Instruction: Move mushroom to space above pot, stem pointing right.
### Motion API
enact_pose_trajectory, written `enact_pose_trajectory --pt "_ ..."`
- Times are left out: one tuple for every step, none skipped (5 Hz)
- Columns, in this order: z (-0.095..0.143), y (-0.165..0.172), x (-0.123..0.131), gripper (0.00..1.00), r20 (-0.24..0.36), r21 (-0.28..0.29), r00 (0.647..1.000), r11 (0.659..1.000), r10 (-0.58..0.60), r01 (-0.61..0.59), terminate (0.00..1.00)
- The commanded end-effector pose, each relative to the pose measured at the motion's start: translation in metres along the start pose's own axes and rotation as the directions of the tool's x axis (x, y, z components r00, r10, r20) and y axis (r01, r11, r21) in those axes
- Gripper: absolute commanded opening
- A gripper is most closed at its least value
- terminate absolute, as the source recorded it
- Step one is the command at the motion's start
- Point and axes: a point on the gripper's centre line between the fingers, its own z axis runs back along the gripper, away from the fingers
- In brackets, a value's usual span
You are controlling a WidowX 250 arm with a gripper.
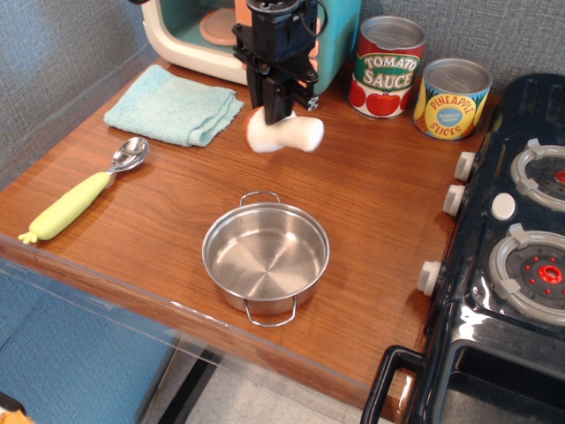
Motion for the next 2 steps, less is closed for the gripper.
enact_pose_trajectory --pt "0.0563 -0.0050 -0.0081 1.00 0.040 0.081 0.999 0.996 0.017 -0.021 0.00" --pt "0.0623 -0.0058 -0.0110 1.00 0.055 0.069 0.994 0.993 0.097 -0.100 1.00"
